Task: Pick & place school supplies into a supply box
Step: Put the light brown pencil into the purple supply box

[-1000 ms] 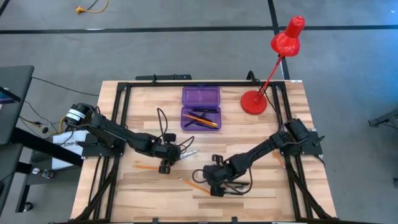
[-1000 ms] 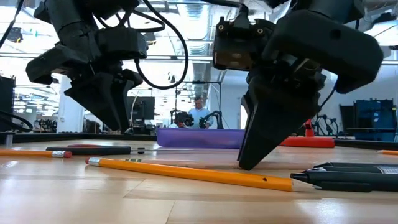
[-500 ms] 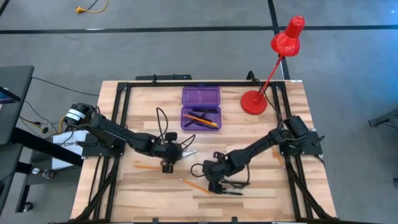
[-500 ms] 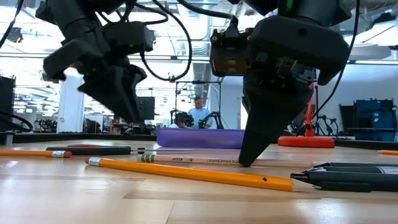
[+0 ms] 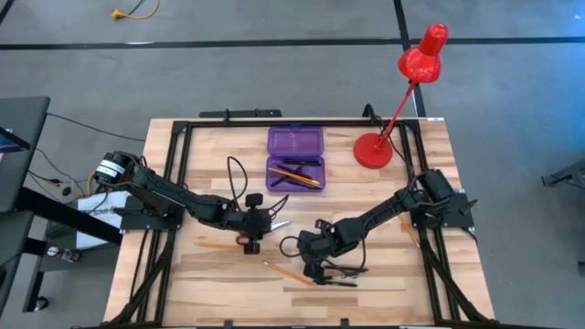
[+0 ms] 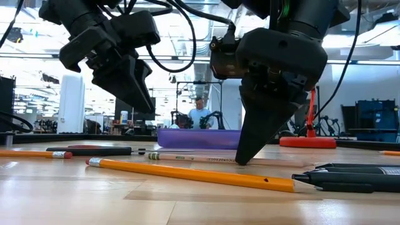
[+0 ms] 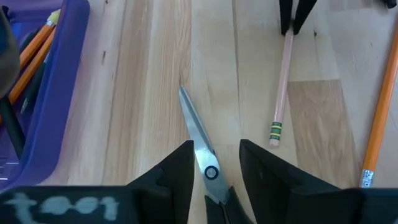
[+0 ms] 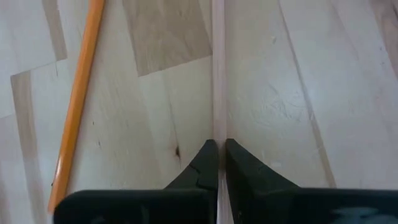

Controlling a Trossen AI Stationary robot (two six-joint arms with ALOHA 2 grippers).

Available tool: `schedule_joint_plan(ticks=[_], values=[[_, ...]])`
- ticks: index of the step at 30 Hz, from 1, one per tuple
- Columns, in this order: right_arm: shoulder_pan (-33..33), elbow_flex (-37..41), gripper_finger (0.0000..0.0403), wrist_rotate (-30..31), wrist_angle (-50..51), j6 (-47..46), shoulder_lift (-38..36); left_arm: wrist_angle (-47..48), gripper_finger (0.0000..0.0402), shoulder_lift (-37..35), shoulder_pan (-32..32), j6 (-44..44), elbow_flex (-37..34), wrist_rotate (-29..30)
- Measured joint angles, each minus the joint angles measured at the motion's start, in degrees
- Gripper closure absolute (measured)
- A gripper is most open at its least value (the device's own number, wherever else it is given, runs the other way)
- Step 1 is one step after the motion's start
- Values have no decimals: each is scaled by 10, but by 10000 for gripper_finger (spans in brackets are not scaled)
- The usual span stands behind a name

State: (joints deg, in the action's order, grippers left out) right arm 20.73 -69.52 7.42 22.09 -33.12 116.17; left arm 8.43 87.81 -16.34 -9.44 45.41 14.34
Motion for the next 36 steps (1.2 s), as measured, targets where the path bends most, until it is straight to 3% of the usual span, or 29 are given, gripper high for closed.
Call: schedule_joint_plan(ticks=[10, 15, 36], values=[[-6, 4, 403, 8, 19, 0, -20, -7, 284, 0, 0, -20, 0, -20], [-8, 7, 403, 41, 39, 0, -32, -9, 284, 0, 0, -20, 0, -29], [-32, 4, 402, 109, 94, 18, -100, 38, 284, 0, 0, -76, 0, 57]])
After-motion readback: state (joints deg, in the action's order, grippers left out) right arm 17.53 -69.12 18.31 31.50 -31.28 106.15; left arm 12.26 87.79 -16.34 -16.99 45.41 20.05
